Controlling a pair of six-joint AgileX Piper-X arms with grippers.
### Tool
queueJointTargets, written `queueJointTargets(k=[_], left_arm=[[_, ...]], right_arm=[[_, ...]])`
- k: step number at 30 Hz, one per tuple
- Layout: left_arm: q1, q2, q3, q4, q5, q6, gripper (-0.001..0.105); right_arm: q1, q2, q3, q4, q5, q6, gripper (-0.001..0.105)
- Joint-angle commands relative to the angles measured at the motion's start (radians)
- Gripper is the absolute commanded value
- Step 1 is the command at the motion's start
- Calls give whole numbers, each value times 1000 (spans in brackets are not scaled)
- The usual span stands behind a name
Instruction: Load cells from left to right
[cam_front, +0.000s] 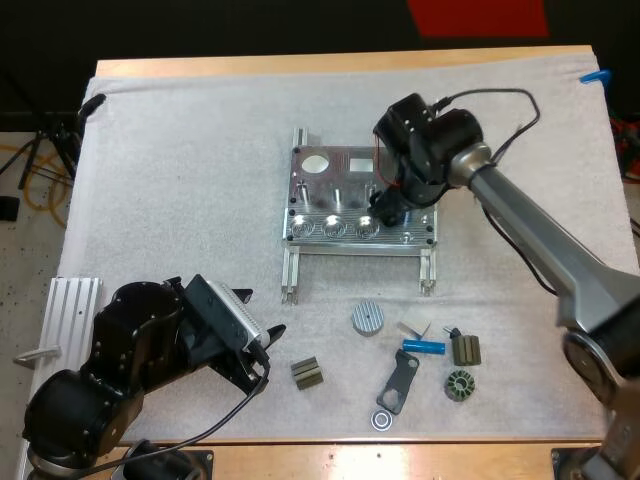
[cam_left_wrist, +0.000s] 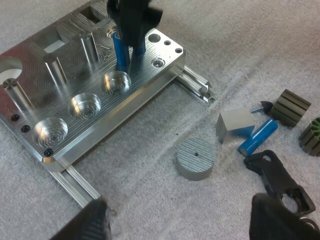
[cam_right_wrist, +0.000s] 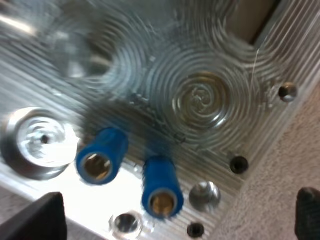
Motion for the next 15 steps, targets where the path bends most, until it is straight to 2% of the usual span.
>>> queueJointTargets(k=[1, 6, 9, 15], left_arm=[[0, -1, -5, -3, 2, -1, 59], [0, -1, -5, -3, 2, -1, 59], [0, -1, -5, -1, 2, -1, 59], [0, -1, -5, -1, 2, 2, 59]], right_arm=[[0, -50, -6, -1, -6, -4, 89], [0, -151, -6, 4, -6, 2, 89], [0, -218, -4, 4, -45, 5, 89], [0, -357, 79, -24, -64, 28, 89]])
